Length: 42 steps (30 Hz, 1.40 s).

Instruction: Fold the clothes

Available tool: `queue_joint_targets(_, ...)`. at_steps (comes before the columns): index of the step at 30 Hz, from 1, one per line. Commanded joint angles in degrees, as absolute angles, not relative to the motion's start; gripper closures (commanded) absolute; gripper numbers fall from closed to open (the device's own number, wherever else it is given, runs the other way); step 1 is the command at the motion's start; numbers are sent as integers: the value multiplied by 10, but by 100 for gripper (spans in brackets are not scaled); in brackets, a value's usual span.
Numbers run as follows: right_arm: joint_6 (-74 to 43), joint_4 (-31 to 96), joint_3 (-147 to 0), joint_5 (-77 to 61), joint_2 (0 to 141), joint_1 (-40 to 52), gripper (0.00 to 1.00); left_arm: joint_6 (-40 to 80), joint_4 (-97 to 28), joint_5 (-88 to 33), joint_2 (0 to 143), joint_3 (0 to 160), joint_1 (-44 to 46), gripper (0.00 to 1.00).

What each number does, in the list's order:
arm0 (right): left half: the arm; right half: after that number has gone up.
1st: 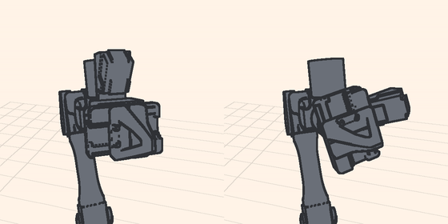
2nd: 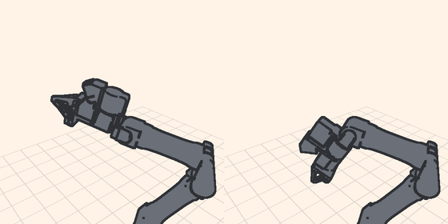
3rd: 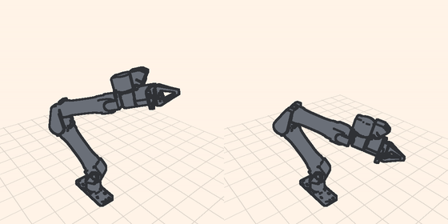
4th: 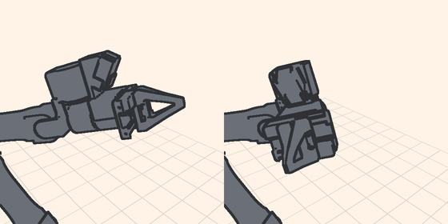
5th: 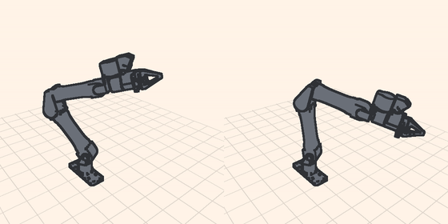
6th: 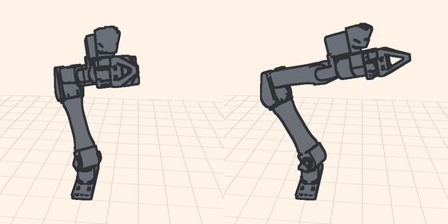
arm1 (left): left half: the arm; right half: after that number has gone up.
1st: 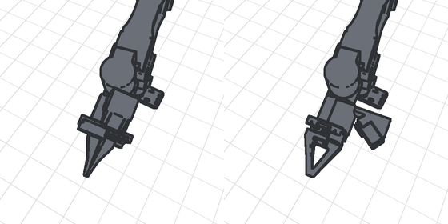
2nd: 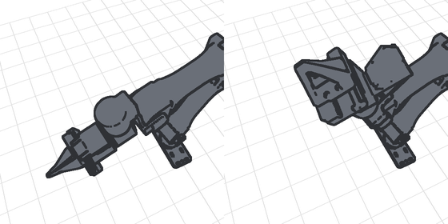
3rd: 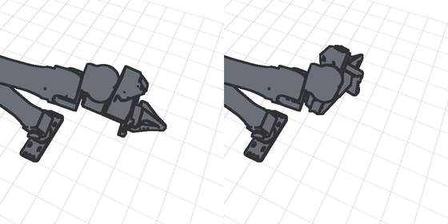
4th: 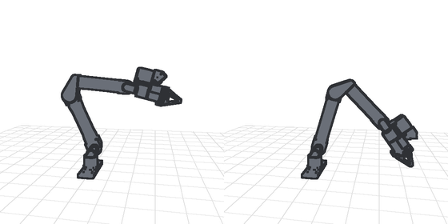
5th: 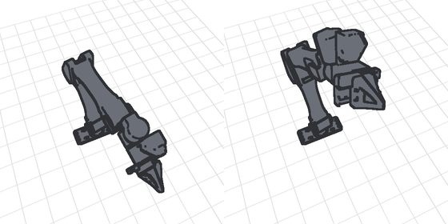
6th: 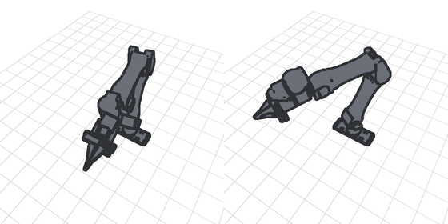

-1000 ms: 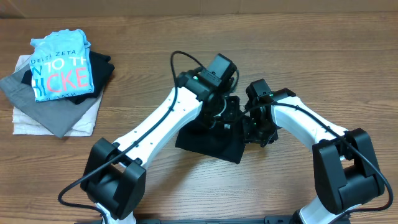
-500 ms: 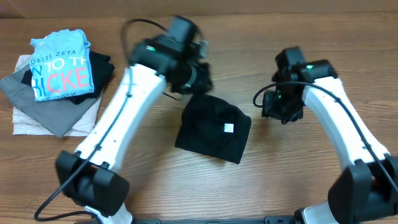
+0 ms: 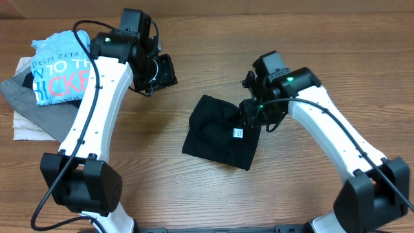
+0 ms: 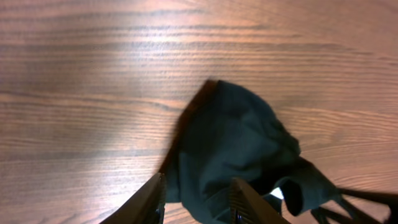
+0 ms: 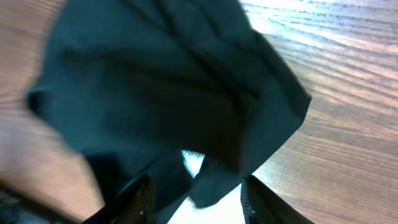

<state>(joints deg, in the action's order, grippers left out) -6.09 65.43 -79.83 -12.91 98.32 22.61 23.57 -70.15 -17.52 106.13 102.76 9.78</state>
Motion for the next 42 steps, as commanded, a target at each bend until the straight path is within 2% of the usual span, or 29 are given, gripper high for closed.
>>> queue_joint_targets(1,-82,633,-785,-62,1006,228,58,227,-707,-170,1075,1021,102,63)
queue_joint_targets(2,-88,626,-784,-55,1010,228,67,227,-707,-170,1075,1021,102,64)
queue_joint_targets(3,-103,616,-781,-44,1016,227,86,227,-708,-170,1075,1021,102,63)
queue_joint_targets(4,-117,612,-779,-30,1019,225,94,227,-709,-170,1075,1021,103,63)
queue_joint_targets(5,-145,608,-776,-8,1021,223,96,227,-710,-170,1075,1021,103,64)
queue_joint_targets(8,-227,599,-759,49,1024,212,96,227,-718,-169,1075,1021,105,64)
queue_joint_targets(10,-239,580,-736,53,1024,204,94,226,-722,-170,1075,1021,106,64)
queue_joint_targets(13,-241,560,-696,53,1024,197,76,222,-724,-169,1075,1021,108,64)
queue_joint_targets(17,-250,557,-667,53,1023,185,71,222,-724,-166,1075,1021,114,63)
queue_joint_targets(20,-255,586,-684,49,1015,176,71,222,-724,-164,1075,1021,119,62)
queue_joint_targets(23,-255,607,-719,38,988,168,69,218,-724,-161,1075,1021,124,56)
queue_joint_targets(29,-224,643,-786,-30,932,164,60,204,-710,-161,1075,1020,141,48)
queue_joint_targets(35,-229,645,-788,-151,925,164,60,197,-670,-156,1076,997,164,46)
queue_joint_targets(42,-241,618,-757,-151,935,165,60,197,-658,-154,1076,981,165,47)
